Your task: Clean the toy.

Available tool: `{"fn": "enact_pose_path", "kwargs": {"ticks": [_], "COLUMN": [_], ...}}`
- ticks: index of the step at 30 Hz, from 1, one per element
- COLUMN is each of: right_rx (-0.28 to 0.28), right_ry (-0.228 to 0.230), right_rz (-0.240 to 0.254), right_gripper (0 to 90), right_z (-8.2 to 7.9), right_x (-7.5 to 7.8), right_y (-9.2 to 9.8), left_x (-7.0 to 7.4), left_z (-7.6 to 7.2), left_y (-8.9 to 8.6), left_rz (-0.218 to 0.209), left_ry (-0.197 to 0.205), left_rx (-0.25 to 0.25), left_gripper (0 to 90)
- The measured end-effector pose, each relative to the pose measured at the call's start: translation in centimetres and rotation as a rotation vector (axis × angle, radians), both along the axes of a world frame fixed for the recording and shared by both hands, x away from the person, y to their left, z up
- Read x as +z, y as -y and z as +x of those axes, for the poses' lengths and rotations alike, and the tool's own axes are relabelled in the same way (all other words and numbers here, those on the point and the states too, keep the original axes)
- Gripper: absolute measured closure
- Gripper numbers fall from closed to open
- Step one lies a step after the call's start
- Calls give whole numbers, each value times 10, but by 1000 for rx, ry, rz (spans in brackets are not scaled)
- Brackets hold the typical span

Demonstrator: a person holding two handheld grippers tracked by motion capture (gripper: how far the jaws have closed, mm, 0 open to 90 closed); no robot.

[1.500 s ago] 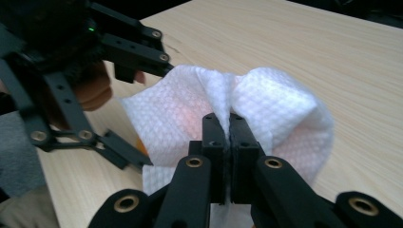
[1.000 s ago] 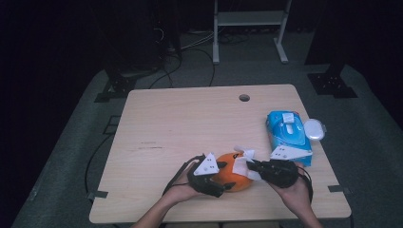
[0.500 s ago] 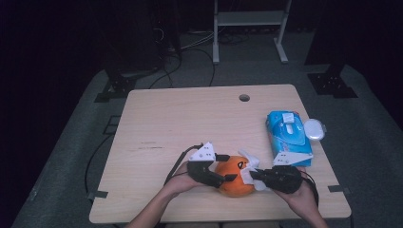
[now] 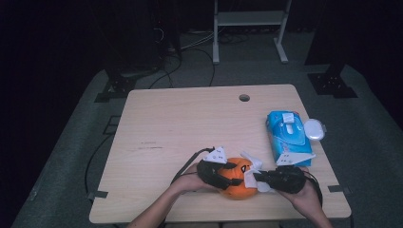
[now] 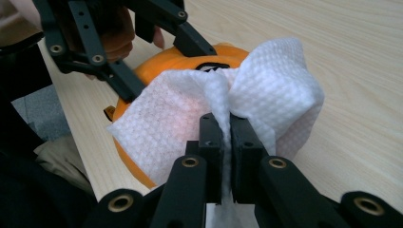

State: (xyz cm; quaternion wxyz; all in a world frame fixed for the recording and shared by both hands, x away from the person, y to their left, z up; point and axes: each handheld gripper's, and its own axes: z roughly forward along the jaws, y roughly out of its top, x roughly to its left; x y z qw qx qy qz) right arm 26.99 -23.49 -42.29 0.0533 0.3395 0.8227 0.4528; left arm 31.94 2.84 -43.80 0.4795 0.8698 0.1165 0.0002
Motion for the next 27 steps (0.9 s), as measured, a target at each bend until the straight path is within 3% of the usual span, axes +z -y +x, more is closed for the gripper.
{"fn": "enact_pose_path", "kwargs": {"ticks": [3,6,9,11,14,22,27], "right_rx": [-14,-28,-52,-65,-74,-84,-113], "right_ry": [3,20,34,38,37,41,61], "right_rz": [5,14,43,64,82,73,70], "right_gripper": [837,837,834,834,840,860,867], "right_z": [0,0,0,1,4,7,5], "right_x": [0,0,4,7,10,12,17], "right_y": [2,5,8,10,10,9,23], "left_x": [7,11,16,19,23,37,35], "left_z": [-7,-7,-2,1,3,17,29], "left_y": [3,2,-1,-4,-9,-31,-47], "left_rz": [18,6,-35,-49,-47,-50,-9], "left_ry": [31,34,22,37,62,112,143], "left_rx": [49,63,83,95,121,206,276], "left_gripper": [592,643,647,646,647,656,655]}}
